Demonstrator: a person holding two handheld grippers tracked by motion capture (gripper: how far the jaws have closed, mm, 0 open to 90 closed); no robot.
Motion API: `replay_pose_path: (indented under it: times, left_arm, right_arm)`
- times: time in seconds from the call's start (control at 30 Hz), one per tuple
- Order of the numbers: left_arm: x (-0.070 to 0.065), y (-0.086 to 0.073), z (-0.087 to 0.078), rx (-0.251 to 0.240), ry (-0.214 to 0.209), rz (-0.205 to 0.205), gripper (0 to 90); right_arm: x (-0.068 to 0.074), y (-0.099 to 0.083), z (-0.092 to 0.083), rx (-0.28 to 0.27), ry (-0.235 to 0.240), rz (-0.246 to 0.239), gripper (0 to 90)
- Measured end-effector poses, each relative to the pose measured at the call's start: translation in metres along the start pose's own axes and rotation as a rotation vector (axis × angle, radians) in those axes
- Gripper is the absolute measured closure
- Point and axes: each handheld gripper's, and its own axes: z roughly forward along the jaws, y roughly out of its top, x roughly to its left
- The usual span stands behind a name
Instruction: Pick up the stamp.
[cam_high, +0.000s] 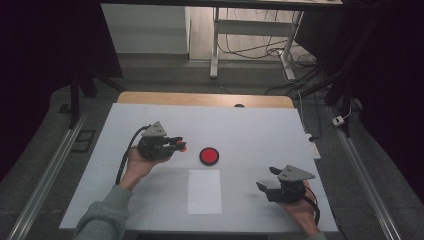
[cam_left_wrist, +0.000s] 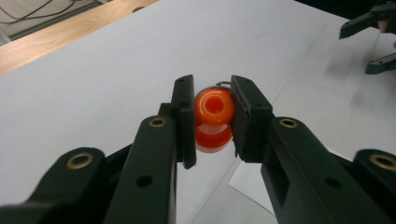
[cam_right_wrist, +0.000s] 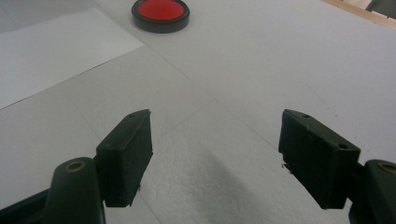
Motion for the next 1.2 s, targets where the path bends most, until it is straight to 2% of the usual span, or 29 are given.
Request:
replay_pose_path:
  times: [0.47, 0.57, 0.9, 0.97, 1.2]
  left_arm:
    - [-0.017, 0.006, 0.004, 0.003, -0.057, 0.035, 72.6]
    - [-0.022, 0.007, 0.007, 0.004, -0.081, 0.038, 72.6]
    - [-0.033, 0.01, 0.012, 0.006, -0.12, 0.061, 72.6]
    - [-0.036, 0.011, 0.015, 0.006, -0.142, 0.06, 72.6]
    - [-0.046, 0.012, 0.022, 0.018, -0.167, 0.078, 72.6]
  right_arm:
    - [0.001, 0.001, 0.001, 0.002, 0.002, -0.006, 25.4]
    - [0.001, 0.001, 0.001, 0.001, 0.003, -0.007, 25.4]
    - [0.002, 0.001, 0.001, 0.002, 0.007, -0.011, 25.4]
    - [0.002, 0.001, 0.002, 0.003, 0.007, -0.011, 25.4]
    - [0.002, 0.001, 0.002, 0.002, 0.007, -0.008, 25.4]
